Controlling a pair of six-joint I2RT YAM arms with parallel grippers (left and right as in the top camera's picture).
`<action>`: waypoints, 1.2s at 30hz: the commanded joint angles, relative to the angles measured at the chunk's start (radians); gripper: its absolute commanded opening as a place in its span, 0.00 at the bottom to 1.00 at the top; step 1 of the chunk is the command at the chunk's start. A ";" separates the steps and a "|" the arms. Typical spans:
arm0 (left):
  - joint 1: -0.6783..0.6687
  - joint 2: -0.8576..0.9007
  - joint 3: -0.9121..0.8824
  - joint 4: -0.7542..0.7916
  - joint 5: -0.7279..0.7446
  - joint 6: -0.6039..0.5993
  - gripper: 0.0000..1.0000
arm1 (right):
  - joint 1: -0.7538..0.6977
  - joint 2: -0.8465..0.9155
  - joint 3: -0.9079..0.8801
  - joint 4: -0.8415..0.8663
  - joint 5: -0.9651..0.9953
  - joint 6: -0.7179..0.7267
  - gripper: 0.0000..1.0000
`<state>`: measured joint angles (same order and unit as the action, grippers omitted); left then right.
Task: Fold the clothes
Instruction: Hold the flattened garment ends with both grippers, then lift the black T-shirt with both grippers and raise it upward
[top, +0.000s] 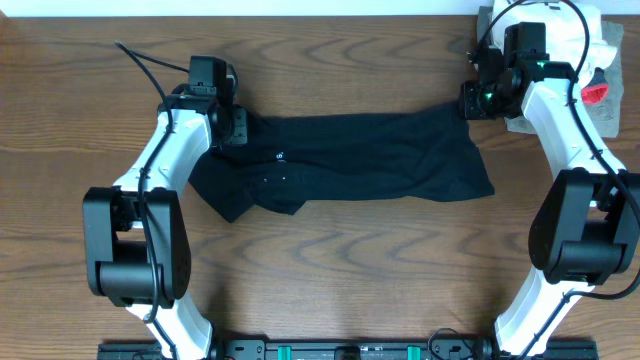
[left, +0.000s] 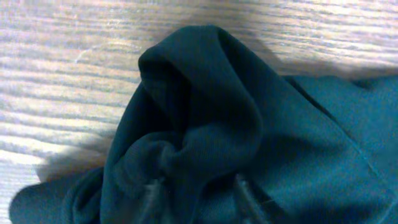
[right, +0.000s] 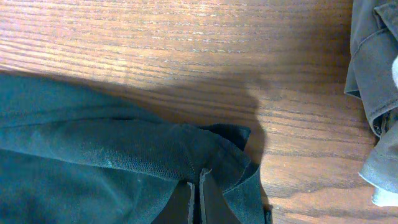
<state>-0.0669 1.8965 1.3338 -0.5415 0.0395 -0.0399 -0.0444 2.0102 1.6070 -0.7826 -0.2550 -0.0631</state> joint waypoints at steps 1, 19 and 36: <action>0.005 -0.022 0.004 -0.004 -0.006 0.002 0.47 | 0.013 0.002 0.001 0.002 -0.011 -0.017 0.01; 0.005 0.044 -0.006 -0.005 -0.006 0.001 0.50 | 0.013 0.002 0.000 -0.002 -0.012 -0.021 0.01; 0.005 0.024 0.046 -0.003 -0.006 0.001 0.06 | 0.011 0.002 0.003 0.009 -0.023 -0.048 0.01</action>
<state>-0.0669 1.9690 1.3350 -0.5282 0.0387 -0.0448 -0.0444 2.0102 1.6070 -0.7811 -0.2558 -0.0776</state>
